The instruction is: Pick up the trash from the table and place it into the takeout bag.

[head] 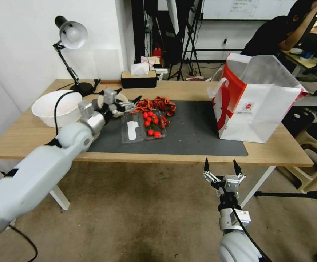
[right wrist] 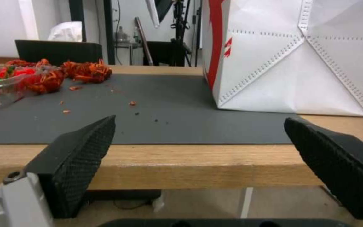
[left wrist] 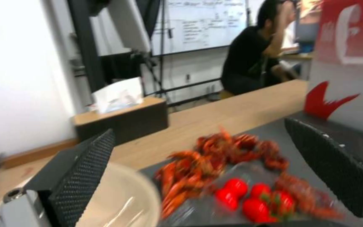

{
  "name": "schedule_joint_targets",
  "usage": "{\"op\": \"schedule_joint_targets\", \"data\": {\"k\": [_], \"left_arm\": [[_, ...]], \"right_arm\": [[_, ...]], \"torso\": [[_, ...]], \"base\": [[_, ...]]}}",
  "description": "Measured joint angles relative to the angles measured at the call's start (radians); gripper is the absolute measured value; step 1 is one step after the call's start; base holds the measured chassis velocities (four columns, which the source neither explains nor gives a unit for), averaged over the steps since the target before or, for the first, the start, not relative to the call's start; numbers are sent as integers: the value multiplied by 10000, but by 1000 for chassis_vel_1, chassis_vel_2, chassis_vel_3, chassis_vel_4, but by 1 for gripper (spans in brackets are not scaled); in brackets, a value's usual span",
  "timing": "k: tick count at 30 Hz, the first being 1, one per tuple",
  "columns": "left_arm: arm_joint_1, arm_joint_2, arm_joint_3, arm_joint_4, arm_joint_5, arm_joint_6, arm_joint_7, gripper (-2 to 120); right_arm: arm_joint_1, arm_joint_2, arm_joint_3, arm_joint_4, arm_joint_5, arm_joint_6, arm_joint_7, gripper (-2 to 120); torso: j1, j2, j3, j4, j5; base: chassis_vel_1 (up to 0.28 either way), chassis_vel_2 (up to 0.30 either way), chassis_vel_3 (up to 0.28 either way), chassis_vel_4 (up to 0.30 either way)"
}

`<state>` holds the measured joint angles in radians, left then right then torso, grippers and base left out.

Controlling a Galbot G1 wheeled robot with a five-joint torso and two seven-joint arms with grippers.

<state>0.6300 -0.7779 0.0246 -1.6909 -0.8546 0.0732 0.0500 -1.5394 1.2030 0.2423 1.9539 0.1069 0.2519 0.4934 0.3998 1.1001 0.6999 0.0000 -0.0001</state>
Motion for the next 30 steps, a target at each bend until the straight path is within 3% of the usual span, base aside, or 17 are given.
{"op": "schedule_joint_targets", "data": {"k": [9,16,25,28,30], "left_arm": [[621,81,-481,-344,298,56,-237,100],[1998,119,-1616,-1044,760,18,-824,100],[4548,-346,-3209,-2022,1864,-125,-1316,100],[6009,-867,-4267,-2584,2572,-151,-1467,100],[6426,-1054,-4563,-2756,2705,-167,-1539,100]], "right_arm": [[-36,-4,8,20,-2,10,0,100],[-113,-17,49,50,-4,31,12,100],[-135,7,46,49,-9,52,19,100],[-93,8,21,23,-11,60,18,100],[-83,20,5,20,-12,61,18,100]], "torso": [[0,0,0,0,1],[0,0,0,-2,2],[1,0,0,1,-1],[2,1,0,0,1],[1,0,0,1,2]], "base": [[0,0,0,0],[0,0,0,0],[0,0,0,0],[0,0,0,0],[0,0,0,0]]}}
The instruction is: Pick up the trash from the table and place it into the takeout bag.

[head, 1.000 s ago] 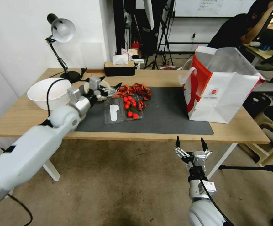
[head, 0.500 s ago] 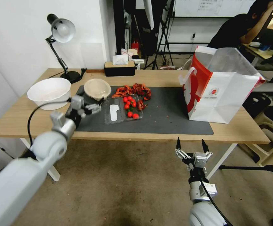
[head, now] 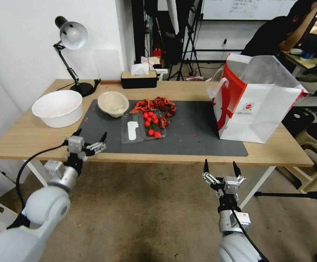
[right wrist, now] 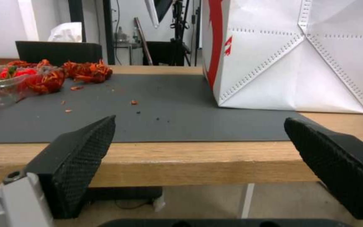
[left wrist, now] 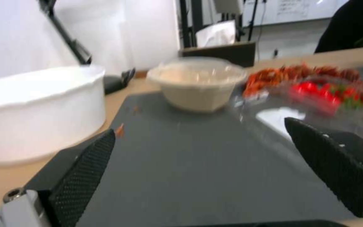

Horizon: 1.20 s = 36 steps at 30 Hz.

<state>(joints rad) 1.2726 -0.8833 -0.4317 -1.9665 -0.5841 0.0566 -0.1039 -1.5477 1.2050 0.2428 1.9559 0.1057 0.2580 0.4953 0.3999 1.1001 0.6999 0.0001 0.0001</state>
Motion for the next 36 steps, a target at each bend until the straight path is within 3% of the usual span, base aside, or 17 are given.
{"op": "schedule_joint_targets", "data": {"k": [3,12,25,36], "left_arm": [[1069,-545,-618,-415,423,-142,-313,100],[2658,-1447,-1103,-544,1059,-835,-606,100],[3013,-1913,-936,-123,1323,-1603,-377,100],[2471,-1723,-703,-23,1545,-1619,-257,100]], "right_arm": [[9,41,-34,-14,0,0,0,100],[-41,54,3,5,0,11,94,100],[-42,108,-11,3,-22,14,97,100],[-54,149,-17,12,-38,12,97,100]], "torso": [[0,0,0,-1,-1],[0,0,0,-2,0],[2,0,1,-1,-1],[2,0,1,-1,-1]], "base": [[0,0,0,0],[0,0,0,0],[0,0,0,0],[0,0,0,0]]}}
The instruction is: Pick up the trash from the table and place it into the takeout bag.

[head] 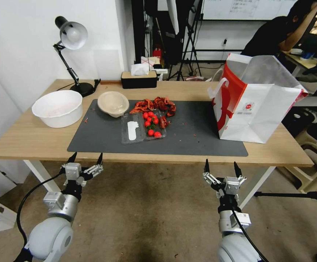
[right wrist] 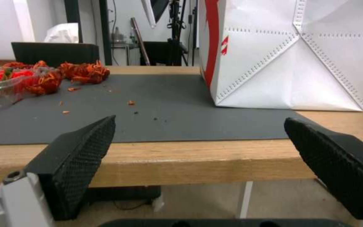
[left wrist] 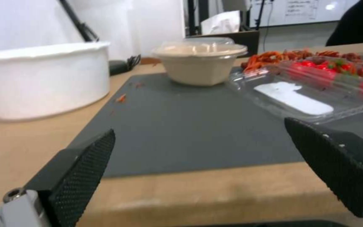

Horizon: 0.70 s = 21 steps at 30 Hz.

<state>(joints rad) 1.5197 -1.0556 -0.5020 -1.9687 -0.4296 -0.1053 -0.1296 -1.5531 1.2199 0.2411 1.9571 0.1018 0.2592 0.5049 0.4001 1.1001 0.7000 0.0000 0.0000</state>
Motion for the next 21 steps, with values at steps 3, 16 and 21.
{"op": "schedule_joint_targets", "data": {"k": [3,16,21], "left_arm": [[-436,143,184,163,469,3,127,100],[-1841,766,826,744,1042,-83,347,100],[-2316,1043,1080,1030,1286,-100,458,100]], "right_arm": [[1,0,-2,-5,-4,0,1,100],[6,-16,-4,11,-17,-5,0,100],[9,-8,-7,12,-30,-8,0,100]], "torso": [[0,-2,0,-1,0],[0,-2,1,1,0],[0,-2,1,1,-3]], "base": [[0,0,0,0],[0,0,0,0],[0,0,0,0]]}}
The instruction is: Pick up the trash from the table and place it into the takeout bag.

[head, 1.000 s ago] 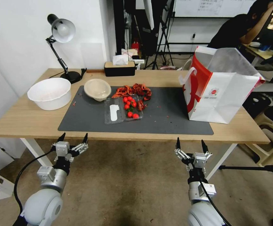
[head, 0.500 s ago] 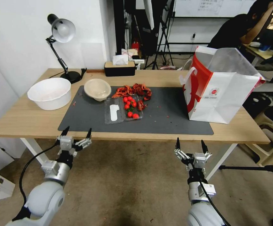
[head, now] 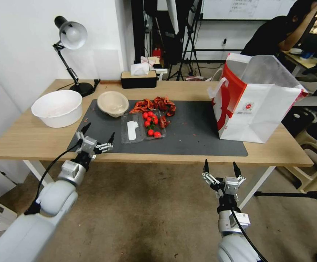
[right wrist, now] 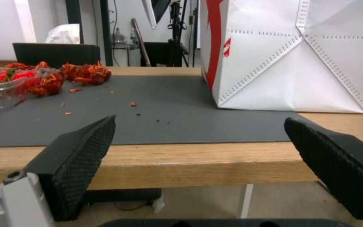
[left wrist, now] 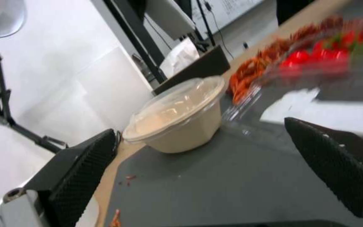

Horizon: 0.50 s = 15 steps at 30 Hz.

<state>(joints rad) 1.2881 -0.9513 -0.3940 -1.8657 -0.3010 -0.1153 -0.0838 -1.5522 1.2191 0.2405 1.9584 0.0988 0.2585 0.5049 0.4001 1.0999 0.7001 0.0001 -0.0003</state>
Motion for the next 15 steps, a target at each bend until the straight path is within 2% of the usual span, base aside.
{"op": "schedule_joint_targets", "data": {"k": [8,12,13,15], "left_arm": [[-677,386,376,459,576,-49,187,100],[-1479,799,805,1254,1512,-169,525,100],[-1479,799,805,1254,1512,-169,525,100],[-2299,1059,1241,1973,1922,-234,685,100]], "right_arm": [[15,29,-20,0,-22,-9,-1,100],[39,65,-28,0,-48,-28,-3,100],[39,65,-28,0,-48,-28,-3,100],[53,87,-21,0,-54,-40,-4,100]], "torso": [[1,-1,1,-4,0],[0,0,0,-1,1],[0,0,0,-1,1],[0,0,0,0,4]], "base": [[0,0,0,0],[0,0,0,0],[0,0,0,0],[0,0,0,0]]}}
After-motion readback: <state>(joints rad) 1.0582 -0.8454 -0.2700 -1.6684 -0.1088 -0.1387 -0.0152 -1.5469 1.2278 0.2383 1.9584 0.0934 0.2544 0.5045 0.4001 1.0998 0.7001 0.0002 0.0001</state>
